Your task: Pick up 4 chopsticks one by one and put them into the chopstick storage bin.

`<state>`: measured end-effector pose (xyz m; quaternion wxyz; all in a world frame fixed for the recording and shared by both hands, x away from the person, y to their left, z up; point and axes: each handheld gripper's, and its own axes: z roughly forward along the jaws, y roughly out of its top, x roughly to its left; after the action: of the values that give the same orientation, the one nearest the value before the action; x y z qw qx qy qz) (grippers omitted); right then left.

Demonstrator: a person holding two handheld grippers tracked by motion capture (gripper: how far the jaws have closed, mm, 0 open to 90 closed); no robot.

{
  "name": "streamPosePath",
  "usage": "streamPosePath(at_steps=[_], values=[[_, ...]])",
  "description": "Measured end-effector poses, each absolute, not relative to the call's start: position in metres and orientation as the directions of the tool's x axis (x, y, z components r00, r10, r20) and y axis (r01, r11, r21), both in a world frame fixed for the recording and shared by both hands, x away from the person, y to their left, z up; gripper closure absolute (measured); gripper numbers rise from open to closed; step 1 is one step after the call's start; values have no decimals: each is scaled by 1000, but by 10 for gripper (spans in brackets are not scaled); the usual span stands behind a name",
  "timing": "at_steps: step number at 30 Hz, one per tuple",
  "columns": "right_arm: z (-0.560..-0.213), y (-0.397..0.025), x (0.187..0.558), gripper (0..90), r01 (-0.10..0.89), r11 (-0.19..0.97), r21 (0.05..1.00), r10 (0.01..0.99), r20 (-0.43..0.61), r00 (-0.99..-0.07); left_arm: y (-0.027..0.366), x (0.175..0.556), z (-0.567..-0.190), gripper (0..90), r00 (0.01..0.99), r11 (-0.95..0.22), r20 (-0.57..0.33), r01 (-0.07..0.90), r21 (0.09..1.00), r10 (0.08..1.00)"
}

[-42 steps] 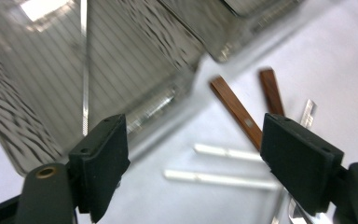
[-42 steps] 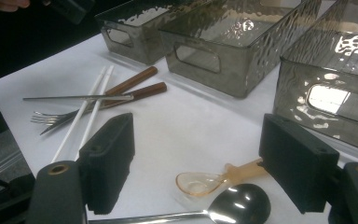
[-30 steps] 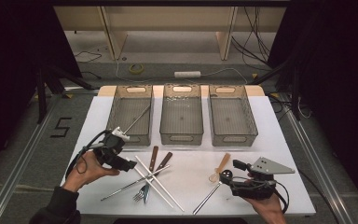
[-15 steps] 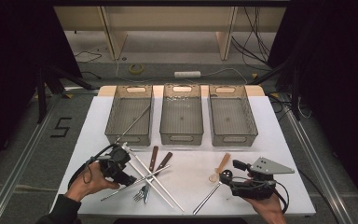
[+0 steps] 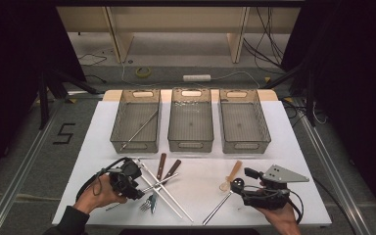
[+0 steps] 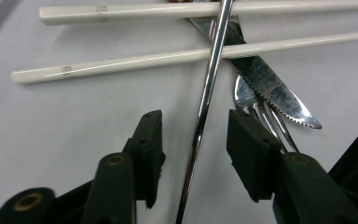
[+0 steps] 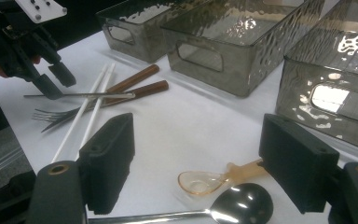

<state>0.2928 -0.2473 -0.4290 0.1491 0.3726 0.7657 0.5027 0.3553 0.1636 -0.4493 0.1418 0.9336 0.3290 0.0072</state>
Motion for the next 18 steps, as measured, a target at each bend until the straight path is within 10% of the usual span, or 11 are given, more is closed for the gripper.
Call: streamPosePath(at_steps=[18], values=[[-429, -247, 293, 277, 422, 222, 879, 719, 144, -679, 161, 355, -460, 701, 813, -777, -66, 574, 259, 579]])
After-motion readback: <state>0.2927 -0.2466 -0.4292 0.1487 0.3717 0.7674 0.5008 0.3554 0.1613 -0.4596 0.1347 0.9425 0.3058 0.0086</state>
